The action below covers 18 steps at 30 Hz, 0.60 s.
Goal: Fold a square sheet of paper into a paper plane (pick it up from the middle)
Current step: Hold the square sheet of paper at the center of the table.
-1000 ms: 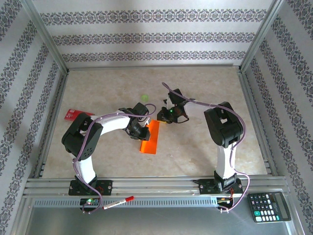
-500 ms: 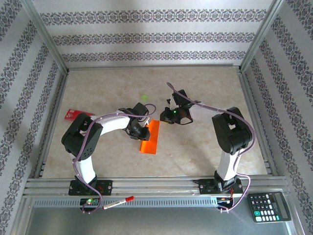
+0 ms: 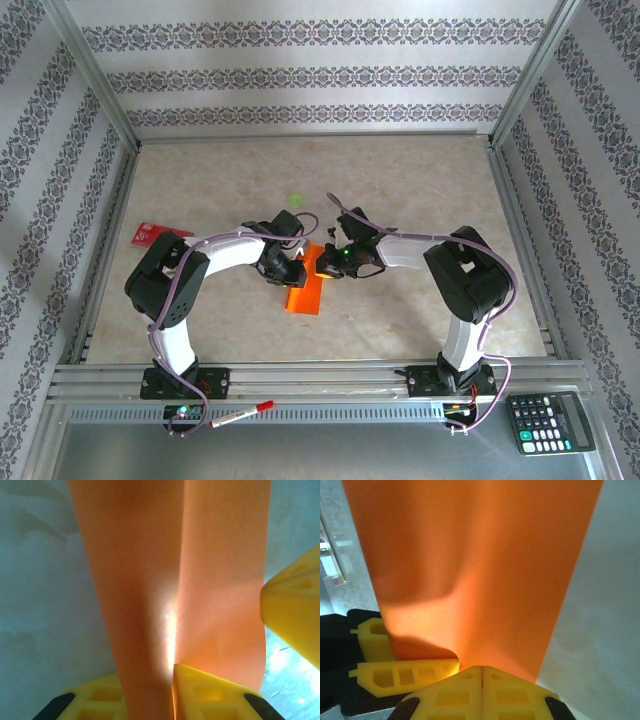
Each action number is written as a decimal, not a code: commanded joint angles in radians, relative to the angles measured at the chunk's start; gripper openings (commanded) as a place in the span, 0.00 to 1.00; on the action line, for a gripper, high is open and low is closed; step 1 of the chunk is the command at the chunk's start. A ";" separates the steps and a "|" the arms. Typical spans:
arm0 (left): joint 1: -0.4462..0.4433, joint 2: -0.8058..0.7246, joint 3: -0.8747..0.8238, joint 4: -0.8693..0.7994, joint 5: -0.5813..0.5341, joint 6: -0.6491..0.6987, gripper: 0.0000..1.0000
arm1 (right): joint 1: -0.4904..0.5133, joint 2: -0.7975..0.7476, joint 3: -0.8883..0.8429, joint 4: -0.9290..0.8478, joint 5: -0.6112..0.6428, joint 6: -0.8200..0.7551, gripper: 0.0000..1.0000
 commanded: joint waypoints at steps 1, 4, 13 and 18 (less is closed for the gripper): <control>-0.011 0.072 -0.069 -0.094 -0.102 -0.013 0.21 | 0.010 -0.009 -0.017 0.040 -0.011 0.033 0.02; -0.011 0.071 -0.069 -0.094 -0.103 -0.013 0.22 | 0.020 -0.010 -0.028 0.046 -0.008 0.040 0.02; -0.011 0.070 -0.069 -0.096 -0.107 -0.010 0.22 | 0.033 0.007 -0.042 0.066 -0.006 0.053 0.02; -0.010 0.070 -0.071 -0.094 -0.106 -0.010 0.22 | 0.034 0.026 -0.038 0.068 -0.002 0.047 0.02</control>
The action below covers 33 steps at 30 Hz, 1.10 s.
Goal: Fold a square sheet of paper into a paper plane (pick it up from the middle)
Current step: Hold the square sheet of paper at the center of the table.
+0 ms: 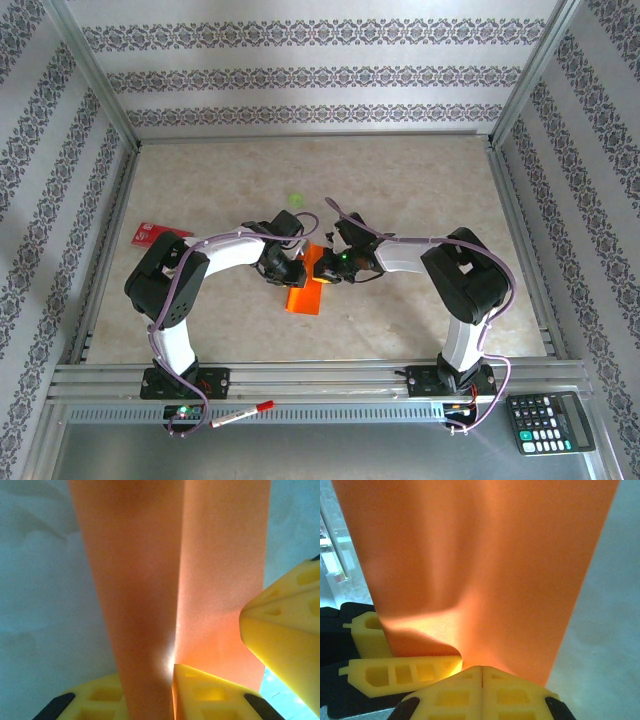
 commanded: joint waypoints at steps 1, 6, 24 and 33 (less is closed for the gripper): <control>-0.011 0.071 -0.073 -0.095 -0.107 -0.011 0.22 | 0.007 0.026 -0.006 0.009 0.002 0.005 0.02; -0.011 0.070 -0.072 -0.095 -0.107 -0.009 0.22 | 0.007 0.055 -0.006 0.001 0.017 -0.008 0.02; -0.011 0.048 -0.049 -0.105 -0.113 -0.019 0.26 | 0.009 0.103 -0.056 -0.126 0.166 -0.080 0.00; -0.008 -0.011 -0.016 -0.128 -0.120 -0.038 0.39 | 0.009 0.104 -0.080 -0.129 0.185 -0.076 0.00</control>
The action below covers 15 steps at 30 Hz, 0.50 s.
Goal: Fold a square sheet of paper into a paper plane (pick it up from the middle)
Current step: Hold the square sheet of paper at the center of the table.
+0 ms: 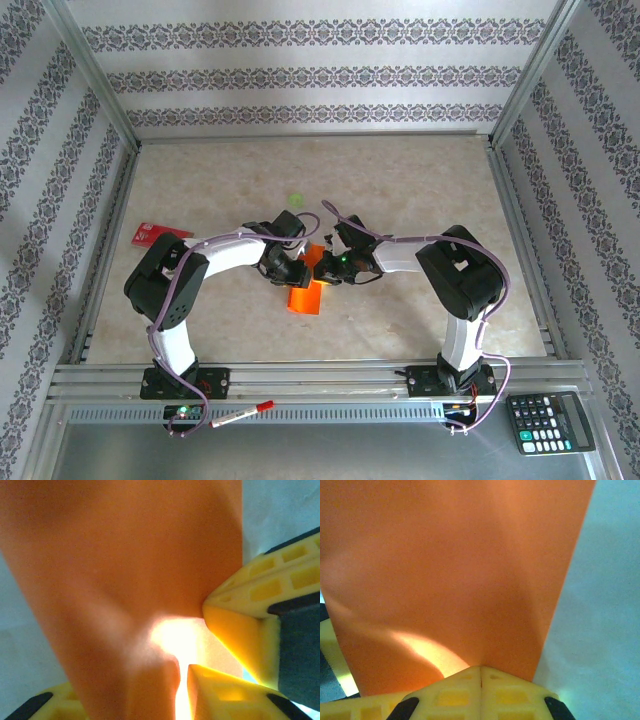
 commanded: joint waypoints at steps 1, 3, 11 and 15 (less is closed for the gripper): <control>0.006 -0.008 -0.016 -0.139 -0.124 -0.015 0.40 | 0.008 0.069 -0.066 -0.152 0.174 -0.019 0.00; 0.007 -0.032 -0.008 -0.149 -0.120 -0.015 0.43 | 0.009 0.071 -0.067 -0.149 0.177 -0.019 0.00; 0.026 -0.178 0.005 -0.206 -0.137 -0.023 0.54 | 0.007 0.073 -0.069 -0.150 0.179 -0.017 0.00; 0.035 -0.254 -0.014 -0.150 -0.076 -0.071 0.52 | 0.007 0.077 -0.069 -0.149 0.179 -0.018 0.00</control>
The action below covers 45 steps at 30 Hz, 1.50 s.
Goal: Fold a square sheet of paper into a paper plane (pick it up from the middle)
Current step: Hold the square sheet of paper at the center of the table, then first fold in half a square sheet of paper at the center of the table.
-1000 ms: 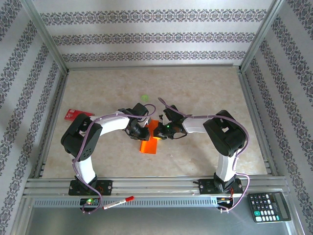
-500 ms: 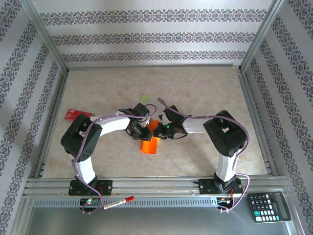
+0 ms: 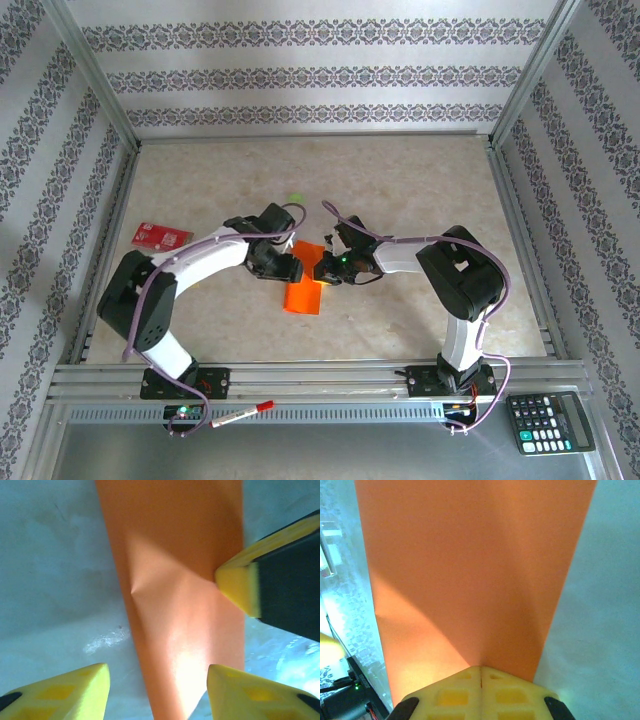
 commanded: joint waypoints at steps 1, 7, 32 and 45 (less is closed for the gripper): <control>0.013 -0.058 -0.024 0.028 0.067 -0.068 0.50 | 0.007 0.079 -0.063 -0.157 0.177 -0.020 0.00; 0.012 -0.016 -0.060 0.198 0.262 -0.155 0.34 | 0.007 0.075 -0.065 -0.156 0.178 -0.017 0.00; 0.127 0.068 -0.259 0.354 0.342 -0.179 0.22 | 0.012 0.073 -0.045 -0.224 0.218 -0.048 0.00; 0.143 0.070 -0.332 0.410 0.414 -0.227 0.17 | 0.013 0.072 -0.037 -0.234 0.220 -0.052 0.00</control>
